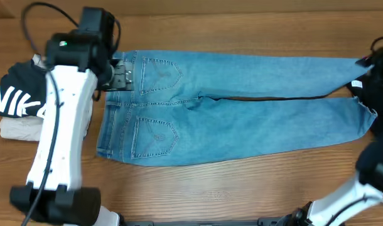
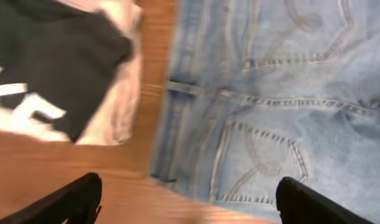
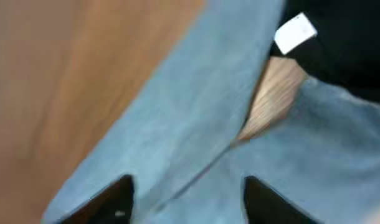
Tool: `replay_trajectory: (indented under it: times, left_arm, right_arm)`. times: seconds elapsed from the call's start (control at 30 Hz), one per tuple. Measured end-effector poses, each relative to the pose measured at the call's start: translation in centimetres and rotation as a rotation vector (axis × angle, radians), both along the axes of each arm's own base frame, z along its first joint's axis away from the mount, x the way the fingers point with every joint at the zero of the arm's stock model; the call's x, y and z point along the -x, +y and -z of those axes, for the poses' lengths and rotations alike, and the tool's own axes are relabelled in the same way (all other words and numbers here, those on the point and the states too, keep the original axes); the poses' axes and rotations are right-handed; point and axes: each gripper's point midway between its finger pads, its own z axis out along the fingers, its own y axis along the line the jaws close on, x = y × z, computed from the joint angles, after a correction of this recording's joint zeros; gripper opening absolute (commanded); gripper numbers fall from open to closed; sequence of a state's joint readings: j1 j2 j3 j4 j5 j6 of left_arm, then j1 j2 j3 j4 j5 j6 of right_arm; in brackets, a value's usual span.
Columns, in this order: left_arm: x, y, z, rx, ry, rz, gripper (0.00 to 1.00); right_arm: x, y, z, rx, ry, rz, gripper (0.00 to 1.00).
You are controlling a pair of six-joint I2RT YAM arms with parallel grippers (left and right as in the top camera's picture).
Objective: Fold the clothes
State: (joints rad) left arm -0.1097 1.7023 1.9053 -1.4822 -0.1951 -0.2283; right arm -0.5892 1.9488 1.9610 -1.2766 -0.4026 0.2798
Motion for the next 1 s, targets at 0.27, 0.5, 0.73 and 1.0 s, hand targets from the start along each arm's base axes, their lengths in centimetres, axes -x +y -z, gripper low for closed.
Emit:
replay_trajectory:
  times: [0.27, 0.5, 0.73, 1.0]
  left_arm:
    - [7.0, 1.8, -8.2, 0.023, -0.225, -0.158, 1.0]
    - [8.2, 1.0, -0.7, 0.065, -0.032, -0.232, 1.0]
    - [10.5, -1.7, 12.4, 0.198, 0.222, -0.313, 1.0]
    - [16.3, -3.3, 22.2, 0.301, 0.377, -0.491, 1.0]
  right_arm:
    - [6.4, 2.0, -6.3, 0.088, 0.025, 0.093, 0.97]
    - [9.8, 2.3, 8.4, -0.055, 0.39, 0.125, 0.99]
    - [13.3, 4.5, 14.8, -0.116, 0.511, 0.121, 1.0]
    - [14.1, 5.1, 16.7, -0.138, 0.528, 0.158, 1.0]
